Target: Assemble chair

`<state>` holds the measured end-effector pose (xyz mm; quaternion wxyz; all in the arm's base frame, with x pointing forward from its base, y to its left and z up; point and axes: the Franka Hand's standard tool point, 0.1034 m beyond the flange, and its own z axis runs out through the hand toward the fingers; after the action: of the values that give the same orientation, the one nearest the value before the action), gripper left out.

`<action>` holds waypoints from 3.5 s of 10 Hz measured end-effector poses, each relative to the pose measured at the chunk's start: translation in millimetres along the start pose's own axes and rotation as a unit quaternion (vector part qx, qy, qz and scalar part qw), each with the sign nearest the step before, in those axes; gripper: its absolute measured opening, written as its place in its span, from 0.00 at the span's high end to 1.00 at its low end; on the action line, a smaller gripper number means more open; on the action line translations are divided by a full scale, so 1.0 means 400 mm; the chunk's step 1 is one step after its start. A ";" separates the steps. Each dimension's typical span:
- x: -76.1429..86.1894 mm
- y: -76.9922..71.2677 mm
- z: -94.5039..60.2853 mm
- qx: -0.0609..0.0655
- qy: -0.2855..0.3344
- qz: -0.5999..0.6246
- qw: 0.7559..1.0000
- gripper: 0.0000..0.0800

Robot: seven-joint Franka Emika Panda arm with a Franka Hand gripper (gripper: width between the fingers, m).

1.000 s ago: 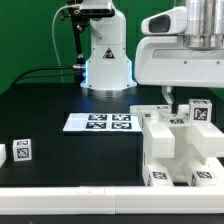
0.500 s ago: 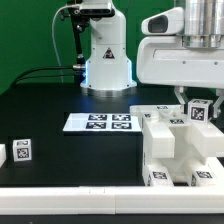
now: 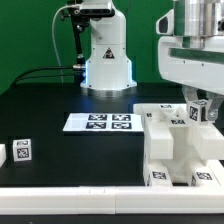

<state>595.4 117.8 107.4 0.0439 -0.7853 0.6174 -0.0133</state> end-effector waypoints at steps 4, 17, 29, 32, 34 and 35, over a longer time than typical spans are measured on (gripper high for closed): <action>-0.003 0.001 0.002 0.010 -0.013 0.167 0.986 0.67; 0.081 0.024 -0.117 0.036 -0.032 0.121 0.991 0.19; 0.227 0.084 -0.127 0.090 0.013 -0.274 0.957 0.19; 0.362 0.146 -0.093 0.063 0.035 -0.478 0.875 0.19; 0.388 0.160 -0.068 0.050 0.042 -0.529 0.846 0.19; 0.389 0.161 -0.069 0.048 0.044 -0.547 0.835 0.19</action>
Offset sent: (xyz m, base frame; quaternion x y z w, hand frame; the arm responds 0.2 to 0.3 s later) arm -0.0004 -0.0044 -0.0016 0.0459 0.0103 0.1835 0.9819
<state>567.9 -49.8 124.2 0.0400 -0.9905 0.0871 -0.0990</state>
